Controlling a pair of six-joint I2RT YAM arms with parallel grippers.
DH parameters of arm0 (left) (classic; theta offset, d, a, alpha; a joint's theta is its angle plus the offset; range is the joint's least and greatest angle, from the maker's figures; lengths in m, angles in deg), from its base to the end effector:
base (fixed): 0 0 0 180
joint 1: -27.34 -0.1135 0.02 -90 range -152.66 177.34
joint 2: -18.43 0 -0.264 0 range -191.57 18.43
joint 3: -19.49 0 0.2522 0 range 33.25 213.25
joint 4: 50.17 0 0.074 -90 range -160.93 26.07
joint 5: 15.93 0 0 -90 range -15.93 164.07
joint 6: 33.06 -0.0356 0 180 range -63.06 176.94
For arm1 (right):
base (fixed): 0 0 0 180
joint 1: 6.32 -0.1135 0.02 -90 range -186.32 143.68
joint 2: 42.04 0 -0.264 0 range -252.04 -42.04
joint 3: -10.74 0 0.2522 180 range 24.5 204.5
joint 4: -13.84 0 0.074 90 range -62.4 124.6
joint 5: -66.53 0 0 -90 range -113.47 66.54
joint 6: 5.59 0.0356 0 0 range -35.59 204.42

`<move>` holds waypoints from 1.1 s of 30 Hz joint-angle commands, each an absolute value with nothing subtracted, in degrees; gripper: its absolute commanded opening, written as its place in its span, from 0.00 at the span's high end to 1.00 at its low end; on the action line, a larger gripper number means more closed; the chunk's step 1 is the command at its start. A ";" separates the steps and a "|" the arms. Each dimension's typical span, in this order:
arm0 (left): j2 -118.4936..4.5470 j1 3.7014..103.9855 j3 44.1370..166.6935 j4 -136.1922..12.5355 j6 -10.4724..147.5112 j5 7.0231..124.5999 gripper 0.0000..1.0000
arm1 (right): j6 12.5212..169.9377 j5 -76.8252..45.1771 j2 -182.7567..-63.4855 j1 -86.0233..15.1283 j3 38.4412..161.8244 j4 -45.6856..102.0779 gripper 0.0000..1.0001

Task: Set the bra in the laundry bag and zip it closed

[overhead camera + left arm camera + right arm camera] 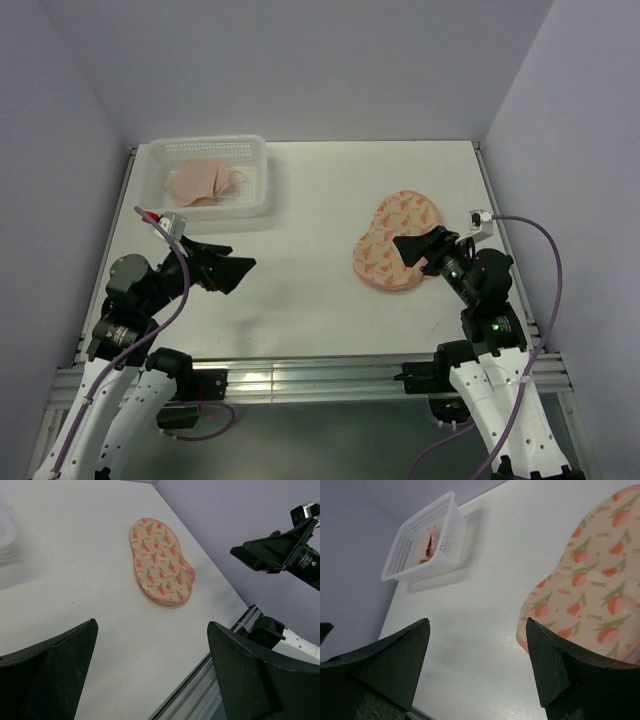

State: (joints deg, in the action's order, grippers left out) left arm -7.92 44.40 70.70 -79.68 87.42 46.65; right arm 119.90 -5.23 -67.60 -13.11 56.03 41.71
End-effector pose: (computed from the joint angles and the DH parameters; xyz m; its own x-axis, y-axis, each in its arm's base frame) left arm 0.1075 -0.0501 0.3281 -0.4215 -0.3416 -0.8400 0.5633 0.6273 -0.5377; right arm 0.1238 0.0260 0.2973 -0.3583 0.5126 -0.7803 -0.2603 0.7478 0.6108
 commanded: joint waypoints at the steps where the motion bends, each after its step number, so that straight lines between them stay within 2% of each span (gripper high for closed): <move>1: -7.41 44.22 71.92 -78.52 85.42 45.51 0.01 | 117.90 -14.29 -65.16 -13.44 59.30 47.63 0.16; 10: -5.74 44.22 70.95 -80.81 84.27 46.04 0.01 | 119.30 -29.00 -63.31 -13.44 57.11 53.53 0.29; 12: -5.21 44.22 70.86 -80.98 84.19 45.86 0.01 | 120.09 -29.79 -65.06 -13.44 55.80 52.74 0.36; 14: -4.95 44.39 70.69 -80.72 84.36 45.60 0.01 | 120.97 -31.02 -67.08 -13.35 54.83 51.78 0.56; 16: -4.77 44.57 70.51 -80.72 84.54 45.95 0.01 | 121.94 -32.60 -68.75 -13.35 53.95 50.63 0.63; 24: -3.72 45.54 69.72 -80.37 85.42 47.44 0.01 | 122.91 -39.11 -80.17 -12.56 52.01 43.96 0.65; 27: -3.45 46.24 69.37 -80.46 85.51 47.70 0.01 | 122.65 -39.72 -84.39 -11.34 50.69 39.23 0.53; 28: -3.54 46.76 69.37 -80.46 85.50 47.88 0.01 | 122.56 -40.33 -86.06 -10.63 50.86 38.42 0.44; 31: -4.07 47.56 69.46 -80.98 85.15 47.53 0.01 | 121.95 -38.24 -92.56 -6.77 52.27 35.78 0.41; 33: -4.33 47.91 69.46 -81.16 85.15 47.53 0.06 | 121.68 -33.76 -96.43 -2.91 52.36 32.63 0.44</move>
State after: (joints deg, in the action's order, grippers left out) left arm -4.05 47.38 69.56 -81.80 85.30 47.24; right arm 122.24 -36.39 -93.00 -6.77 51.24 40.18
